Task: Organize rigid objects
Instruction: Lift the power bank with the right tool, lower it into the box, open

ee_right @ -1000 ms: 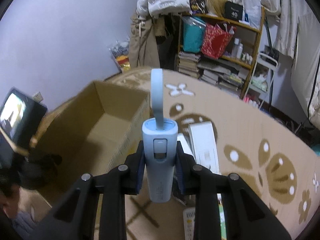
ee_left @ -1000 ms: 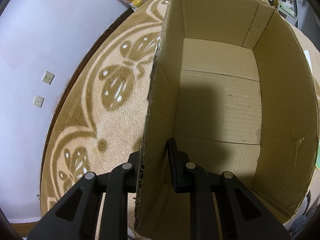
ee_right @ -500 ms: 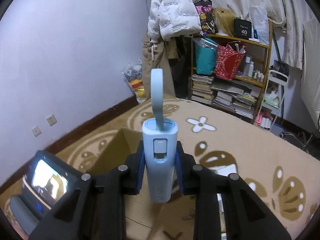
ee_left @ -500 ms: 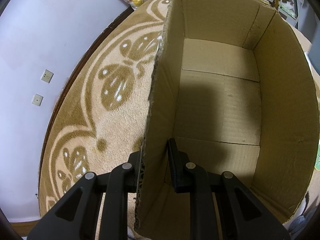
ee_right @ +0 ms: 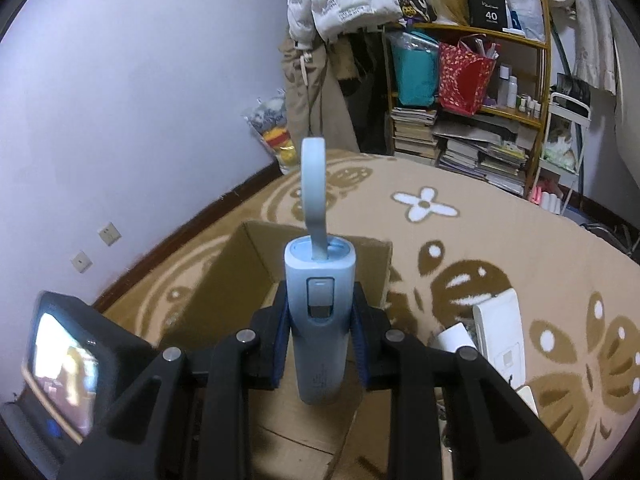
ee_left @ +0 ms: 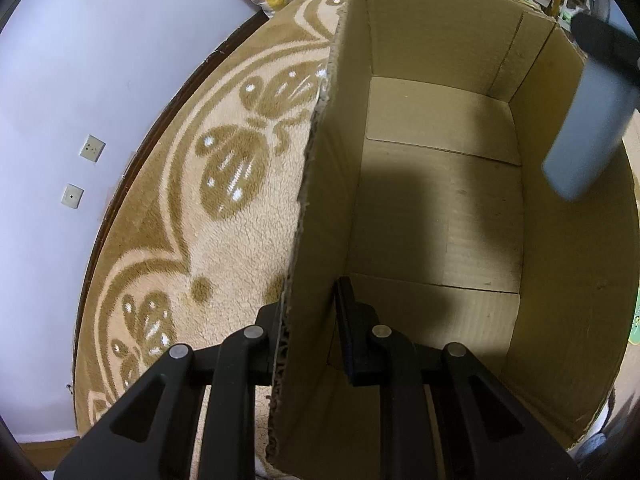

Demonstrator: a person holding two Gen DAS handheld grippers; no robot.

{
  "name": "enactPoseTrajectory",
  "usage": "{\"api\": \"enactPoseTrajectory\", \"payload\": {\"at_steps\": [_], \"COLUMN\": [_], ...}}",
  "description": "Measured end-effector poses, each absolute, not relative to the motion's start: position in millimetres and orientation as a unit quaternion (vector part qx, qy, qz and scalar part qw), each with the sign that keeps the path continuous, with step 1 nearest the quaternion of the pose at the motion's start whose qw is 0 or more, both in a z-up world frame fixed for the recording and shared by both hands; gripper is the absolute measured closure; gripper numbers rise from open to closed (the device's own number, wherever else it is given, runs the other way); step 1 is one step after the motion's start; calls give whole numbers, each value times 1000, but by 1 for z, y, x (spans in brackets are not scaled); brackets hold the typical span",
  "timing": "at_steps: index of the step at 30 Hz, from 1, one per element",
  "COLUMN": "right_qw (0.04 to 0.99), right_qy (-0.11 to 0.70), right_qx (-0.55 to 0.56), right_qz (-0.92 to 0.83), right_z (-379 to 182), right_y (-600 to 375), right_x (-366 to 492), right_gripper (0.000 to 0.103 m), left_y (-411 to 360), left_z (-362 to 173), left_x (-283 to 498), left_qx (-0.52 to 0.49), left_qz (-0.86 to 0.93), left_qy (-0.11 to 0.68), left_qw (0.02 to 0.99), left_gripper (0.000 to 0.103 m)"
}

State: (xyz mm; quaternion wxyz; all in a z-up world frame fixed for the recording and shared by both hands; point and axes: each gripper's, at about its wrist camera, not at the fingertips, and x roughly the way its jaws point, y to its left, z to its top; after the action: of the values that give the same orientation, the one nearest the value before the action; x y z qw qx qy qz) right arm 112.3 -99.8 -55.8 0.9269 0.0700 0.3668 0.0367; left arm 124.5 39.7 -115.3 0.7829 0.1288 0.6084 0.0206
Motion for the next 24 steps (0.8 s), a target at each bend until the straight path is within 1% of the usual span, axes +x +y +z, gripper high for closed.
{"api": "enactPoseTrajectory", "payload": {"at_steps": [11,15,20,21,22,23,24], "right_qw": [918,922,933,934,935,936,938], "right_qy": [390,382,357,355,353,349,344], "right_qx": [69,60,34,29,22,19,20], "right_qz": [26,30,35,34,31,28,26], "right_z": [-77,-73,-52,-49,-46,-43,-40], "right_y": [-101,-99,-96,-95,-96,-98,-100], "right_x": [118,117,110,109,107,104,101], "right_gripper": [74,74,74,71,62,56,44], "left_y": [40,39,39,39,39,39,39], "left_z": [-115,-115,-114,-114,-113,-113,-114], "left_x": [125,125,124,124,123,123,123], "left_qx": [128,131,131,131,131,131,131], "left_qz": [20,19,18,18,18,18,17], "left_qy": [609,608,607,607,607,607,608], "left_qw": [783,783,783,783,783,783,783], "left_gripper": [85,85,85,85,85,85,85]}}
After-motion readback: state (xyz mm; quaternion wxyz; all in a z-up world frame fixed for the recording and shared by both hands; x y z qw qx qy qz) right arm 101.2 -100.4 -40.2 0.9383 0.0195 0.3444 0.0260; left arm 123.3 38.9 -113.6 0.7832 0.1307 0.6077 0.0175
